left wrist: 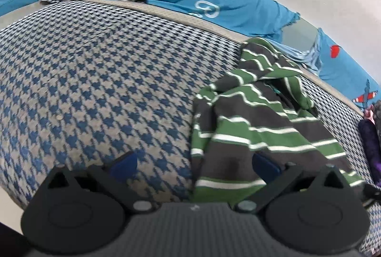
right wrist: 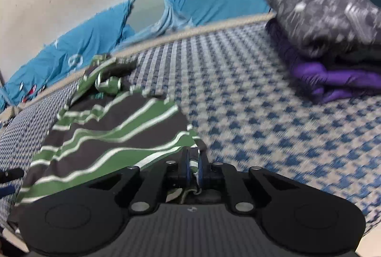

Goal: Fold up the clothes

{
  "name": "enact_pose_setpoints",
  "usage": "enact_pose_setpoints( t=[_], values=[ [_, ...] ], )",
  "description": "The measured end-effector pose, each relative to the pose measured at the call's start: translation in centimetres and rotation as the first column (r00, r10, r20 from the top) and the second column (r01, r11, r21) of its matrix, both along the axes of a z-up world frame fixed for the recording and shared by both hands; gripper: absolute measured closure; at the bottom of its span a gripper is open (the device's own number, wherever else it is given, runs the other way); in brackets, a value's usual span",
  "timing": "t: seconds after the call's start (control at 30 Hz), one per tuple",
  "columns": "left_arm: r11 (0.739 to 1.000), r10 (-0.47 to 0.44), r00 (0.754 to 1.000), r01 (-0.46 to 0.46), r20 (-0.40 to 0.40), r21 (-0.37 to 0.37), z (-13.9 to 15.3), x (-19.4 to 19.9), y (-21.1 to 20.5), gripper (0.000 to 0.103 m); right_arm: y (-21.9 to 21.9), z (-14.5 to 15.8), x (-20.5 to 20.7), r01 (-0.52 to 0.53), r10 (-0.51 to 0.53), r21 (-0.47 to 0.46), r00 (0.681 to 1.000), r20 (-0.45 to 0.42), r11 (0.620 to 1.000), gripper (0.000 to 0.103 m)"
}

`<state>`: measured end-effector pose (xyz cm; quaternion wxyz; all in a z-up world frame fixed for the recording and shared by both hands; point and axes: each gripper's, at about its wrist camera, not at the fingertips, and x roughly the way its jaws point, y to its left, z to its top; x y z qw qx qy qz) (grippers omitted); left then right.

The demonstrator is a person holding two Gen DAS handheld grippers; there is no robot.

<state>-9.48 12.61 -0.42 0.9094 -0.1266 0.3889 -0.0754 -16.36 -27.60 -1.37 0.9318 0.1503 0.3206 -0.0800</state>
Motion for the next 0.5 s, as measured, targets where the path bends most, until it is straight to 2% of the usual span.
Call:
enact_pose_setpoints(
  t=[0.13, 0.23, 0.37, 0.5],
  values=[
    [1.000, 0.030, 1.000, -0.030, -0.005, -0.006, -0.1, 0.1, 0.9, 0.000, -0.8, 1.2, -1.3, 0.077, -0.077, 0.003, 0.995, 0.056, 0.997, 0.096],
    [0.999, 0.039, 0.999, -0.039, -0.014, -0.007, -0.2, 0.1, 1.3, 0.000, -1.4, 1.5, -1.8, 0.131, -0.131, -0.014, 0.990, 0.050, 0.991, 0.096],
    [1.000, 0.027, 0.999, -0.028, -0.022, -0.004, -0.5, 0.1, 1.5, 0.000, -1.5, 1.6, -1.9, 0.185, -0.182, -0.092, 0.982, 0.041, 0.978, 0.096],
    [1.000, 0.014, 1.000, -0.013, -0.025, 0.011, -0.7, 0.2, 1.3, 0.000, -2.1, 1.5, -1.8, 0.219, -0.220, -0.077, 0.976, 0.006, 0.973, 0.094]
  ],
)
